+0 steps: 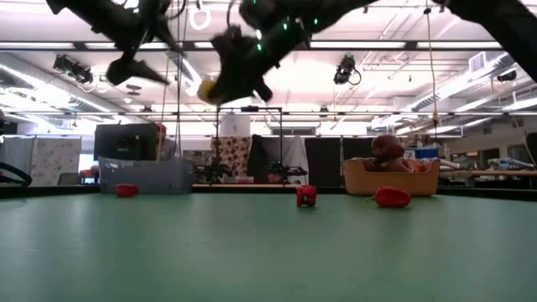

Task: Sort produce into baskets
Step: Put the lemon into the yellow bin

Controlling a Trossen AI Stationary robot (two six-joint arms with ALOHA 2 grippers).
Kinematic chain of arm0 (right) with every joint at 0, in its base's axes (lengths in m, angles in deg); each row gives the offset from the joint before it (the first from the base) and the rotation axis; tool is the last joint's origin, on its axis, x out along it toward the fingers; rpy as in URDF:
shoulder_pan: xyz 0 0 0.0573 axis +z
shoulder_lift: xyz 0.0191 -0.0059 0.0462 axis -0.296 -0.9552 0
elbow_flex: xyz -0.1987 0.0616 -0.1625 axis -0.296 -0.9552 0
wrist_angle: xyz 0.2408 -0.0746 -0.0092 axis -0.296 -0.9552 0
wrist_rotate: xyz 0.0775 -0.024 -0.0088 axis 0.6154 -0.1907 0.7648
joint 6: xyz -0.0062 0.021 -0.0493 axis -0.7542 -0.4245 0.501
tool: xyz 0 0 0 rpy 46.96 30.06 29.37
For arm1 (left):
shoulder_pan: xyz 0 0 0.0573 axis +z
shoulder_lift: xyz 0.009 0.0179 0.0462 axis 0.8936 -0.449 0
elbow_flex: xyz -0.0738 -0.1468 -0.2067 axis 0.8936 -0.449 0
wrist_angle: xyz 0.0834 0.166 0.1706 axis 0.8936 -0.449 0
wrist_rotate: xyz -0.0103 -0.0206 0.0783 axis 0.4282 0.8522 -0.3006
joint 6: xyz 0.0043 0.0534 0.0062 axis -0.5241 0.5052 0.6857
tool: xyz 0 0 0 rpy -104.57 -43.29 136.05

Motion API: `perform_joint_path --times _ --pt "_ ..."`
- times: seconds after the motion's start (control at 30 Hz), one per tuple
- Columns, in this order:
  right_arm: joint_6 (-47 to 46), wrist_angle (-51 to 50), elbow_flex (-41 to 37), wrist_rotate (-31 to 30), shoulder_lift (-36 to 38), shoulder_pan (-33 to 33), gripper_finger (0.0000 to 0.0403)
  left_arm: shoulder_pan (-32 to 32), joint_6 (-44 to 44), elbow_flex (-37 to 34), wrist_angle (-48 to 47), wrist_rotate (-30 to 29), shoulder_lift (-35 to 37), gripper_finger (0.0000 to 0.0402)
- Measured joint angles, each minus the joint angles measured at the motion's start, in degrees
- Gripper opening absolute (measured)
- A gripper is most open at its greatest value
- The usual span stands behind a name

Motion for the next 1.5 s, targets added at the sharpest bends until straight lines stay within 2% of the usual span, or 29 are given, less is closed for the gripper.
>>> perform_joint_path --times 0.1,0.17,0.57,0.73,0.93,1.03,1.5 --pt "1.08 0.72 0.0 -1.39 1.28 1.91 0.0149 -0.02 0.66 0.05 5.42 6.05 0.0 0.0351" --pt "1.57 0.3 0.0 -1.47 1.81 2.66 0.0149 -0.04 0.75 0.07 6.65 8.02 -0.23 0.0362" --pt "6.12 -0.06 0.0 -2.52 2.23 7.71 0.015 -3.14 0.68 0.07 8.0 8.17 -6.88 0.0365" --pt "6.17 -0.26 0.0 -3.19 2.45 8.79 0.015 -4.55 0.55 0.09 8.79 5.96 -8.84 0.0325" --pt "6.14 0.01 0.0 -3.9 2.49 9.52 0.015 -4.66 0.51 0.07 11.49 7.97 -9.51 0.0246" --pt "6.15 0.03 0.0 -5.06 2.58 9.69 0.015 -4.61 0.95 0.07 12.07 8.36 -9.51 0.0219" --pt "8.41 0.64 0.0 -5.01 2.58 9.67 0.0153 -4.61 2.13 0.07 12.01 8.14 -9.44 0.0211"
